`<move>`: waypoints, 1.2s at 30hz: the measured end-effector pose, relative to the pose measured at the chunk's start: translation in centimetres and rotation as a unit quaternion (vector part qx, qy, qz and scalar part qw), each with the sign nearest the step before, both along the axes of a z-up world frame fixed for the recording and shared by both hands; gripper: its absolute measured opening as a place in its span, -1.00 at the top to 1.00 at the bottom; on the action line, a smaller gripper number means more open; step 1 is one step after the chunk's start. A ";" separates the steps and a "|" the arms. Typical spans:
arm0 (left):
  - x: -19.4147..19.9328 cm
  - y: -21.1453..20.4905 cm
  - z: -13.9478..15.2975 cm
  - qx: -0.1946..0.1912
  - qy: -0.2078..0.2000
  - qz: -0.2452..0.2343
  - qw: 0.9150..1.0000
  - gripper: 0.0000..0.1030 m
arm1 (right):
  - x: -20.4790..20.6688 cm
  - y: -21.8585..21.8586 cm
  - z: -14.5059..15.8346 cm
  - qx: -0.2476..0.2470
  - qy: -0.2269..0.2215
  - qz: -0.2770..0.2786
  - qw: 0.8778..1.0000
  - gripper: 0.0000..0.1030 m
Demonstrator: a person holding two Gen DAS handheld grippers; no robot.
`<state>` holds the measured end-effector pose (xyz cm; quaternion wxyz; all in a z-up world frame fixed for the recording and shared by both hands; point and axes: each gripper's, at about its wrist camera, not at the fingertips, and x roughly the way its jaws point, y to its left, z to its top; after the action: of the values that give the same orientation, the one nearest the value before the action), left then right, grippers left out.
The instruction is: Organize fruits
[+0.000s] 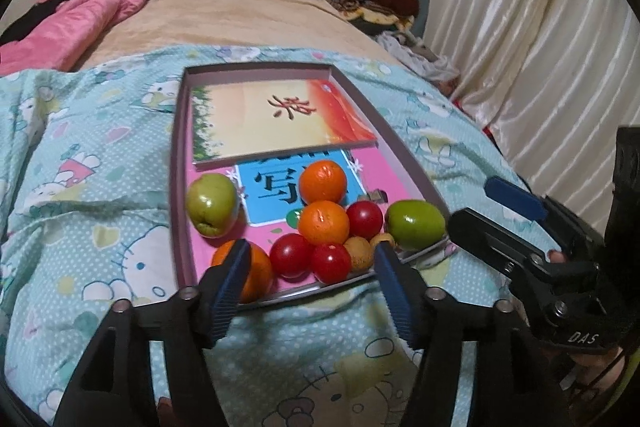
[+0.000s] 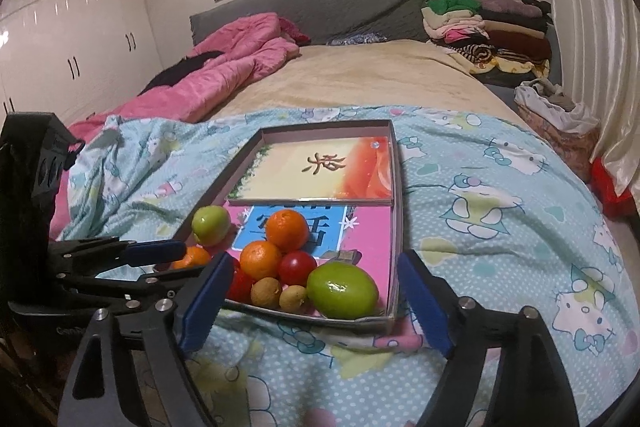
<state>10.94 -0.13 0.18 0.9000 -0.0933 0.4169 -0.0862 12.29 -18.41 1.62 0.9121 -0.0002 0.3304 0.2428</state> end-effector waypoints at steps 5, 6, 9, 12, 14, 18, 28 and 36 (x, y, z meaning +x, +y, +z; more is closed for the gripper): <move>-1.5 0.4 1.3 0.014 -0.012 0.034 0.999 -0.49 | -1.3 -0.6 1.5 0.025 -0.023 -0.013 0.999 -0.95; -2.0 0.5 1.6 0.018 -0.012 0.043 0.999 -0.50 | -1.6 -0.7 1.8 0.030 -0.026 -0.015 0.999 -0.98; -3.7 0.7 2.2 0.039 -0.005 0.074 0.996 -0.53 | -3.0 -1.1 2.5 0.035 -0.028 -0.025 0.999 -0.98; -5.7 0.3 2.4 0.059 -0.001 0.087 0.994 -0.54 | -4.7 -1.2 2.6 0.039 -0.023 -0.029 0.999 -0.98; -6.9 -0.1 2.0 0.067 0.007 0.090 0.994 -0.54 | -5.7 -0.9 2.5 0.033 -0.020 -0.024 0.999 -0.98; -8.8 -0.4 0.8 0.064 0.024 0.101 0.993 -0.54 | -7.2 -0.3 2.1 0.016 -0.020 -0.017 1.000 -0.98; -9.9 -0.3 0.4 0.049 0.028 0.115 0.992 -0.54 | -9.1 -1.6 2.0 0.023 -0.036 -0.051 0.998 -0.98; -10.1 -0.7 0.4 0.055 0.031 0.113 0.992 -0.54 | -9.6 -1.1 2.2 0.013 -0.050 -0.037 0.998 -0.98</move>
<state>0.86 -0.82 0.55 0.8945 -0.0929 0.4353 0.0419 2.64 -19.55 3.84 0.9357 0.0115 0.2809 0.2130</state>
